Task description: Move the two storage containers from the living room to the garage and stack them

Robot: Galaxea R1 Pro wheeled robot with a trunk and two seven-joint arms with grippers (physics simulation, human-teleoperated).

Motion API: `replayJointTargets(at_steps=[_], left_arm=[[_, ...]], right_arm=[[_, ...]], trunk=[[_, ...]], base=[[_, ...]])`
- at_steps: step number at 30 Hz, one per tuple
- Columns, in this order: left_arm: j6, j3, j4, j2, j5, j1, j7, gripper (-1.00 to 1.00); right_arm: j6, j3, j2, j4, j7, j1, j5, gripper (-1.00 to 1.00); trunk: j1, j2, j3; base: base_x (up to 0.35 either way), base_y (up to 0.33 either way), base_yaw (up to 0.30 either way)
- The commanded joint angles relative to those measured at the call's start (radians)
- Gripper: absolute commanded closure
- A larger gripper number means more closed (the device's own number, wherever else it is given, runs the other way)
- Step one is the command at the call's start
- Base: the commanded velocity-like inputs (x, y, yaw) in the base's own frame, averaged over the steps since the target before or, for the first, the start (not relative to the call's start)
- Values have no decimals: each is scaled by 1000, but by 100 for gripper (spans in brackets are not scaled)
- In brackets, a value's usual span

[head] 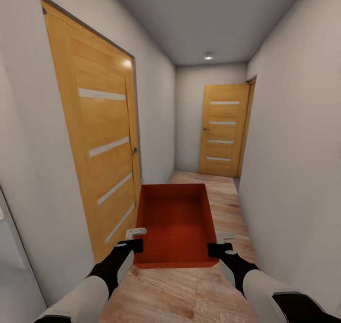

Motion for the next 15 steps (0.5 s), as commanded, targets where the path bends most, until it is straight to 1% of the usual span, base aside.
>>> replayJointTargets(at_steps=[1,12,13,15], left_arm=[[8,-3,-2,43,-9,1,21,100],[8,-3,-2,43,-9,1,21,100],[8,-3,-2,43,-9,1,21,100],[8,-3,-2,43,-9,1,21,100]], right_arm=[[-4,-43,0,-1,-4,-1,9,100],[-4,-43,-1,-1,-4,-1,9,100],[-4,-43,-1,-1,-4,-1,9,100],[-3,-43,-1,-1,-4,-1,9,100]], trunk=[[1,-1,0],[1,-1,0],[1,-1,0],[1,-1,0]], base=[[324,0,-253],[324,0,-252],[324,0,-200],[324,0,-49]])
